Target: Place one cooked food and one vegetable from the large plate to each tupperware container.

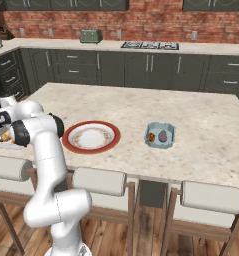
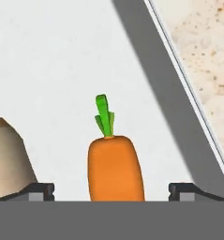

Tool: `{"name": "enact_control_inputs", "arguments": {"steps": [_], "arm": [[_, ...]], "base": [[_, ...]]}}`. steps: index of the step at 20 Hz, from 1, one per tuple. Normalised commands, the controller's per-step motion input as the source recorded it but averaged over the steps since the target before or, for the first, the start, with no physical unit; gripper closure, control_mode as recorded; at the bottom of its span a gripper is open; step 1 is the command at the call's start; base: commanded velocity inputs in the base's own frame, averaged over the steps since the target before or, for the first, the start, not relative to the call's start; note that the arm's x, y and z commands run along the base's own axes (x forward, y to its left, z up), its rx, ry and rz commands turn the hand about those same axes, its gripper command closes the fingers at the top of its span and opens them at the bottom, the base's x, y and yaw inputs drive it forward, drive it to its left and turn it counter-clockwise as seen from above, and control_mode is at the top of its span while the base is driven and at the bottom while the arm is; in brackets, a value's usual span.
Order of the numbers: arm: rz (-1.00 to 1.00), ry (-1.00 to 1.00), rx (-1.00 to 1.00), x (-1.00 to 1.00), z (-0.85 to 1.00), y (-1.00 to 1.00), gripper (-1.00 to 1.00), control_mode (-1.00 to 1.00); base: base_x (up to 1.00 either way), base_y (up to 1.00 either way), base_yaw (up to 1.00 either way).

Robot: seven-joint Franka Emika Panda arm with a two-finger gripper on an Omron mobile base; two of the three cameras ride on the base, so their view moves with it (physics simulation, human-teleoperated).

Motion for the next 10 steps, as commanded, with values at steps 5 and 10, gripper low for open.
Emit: {"name": "enact_control_inputs", "arguments": {"steps": [5,10], "arm": [[0.0,-0.05,0.0,-0.55,0.87,-0.31,-1.0,-1.0],[0.0,0.0,0.0,-0.63,0.87,-0.68,-1.0,-1.0]], "base": [[0.0,0.0,0.0],[0.0,0.0,0.0]]}}
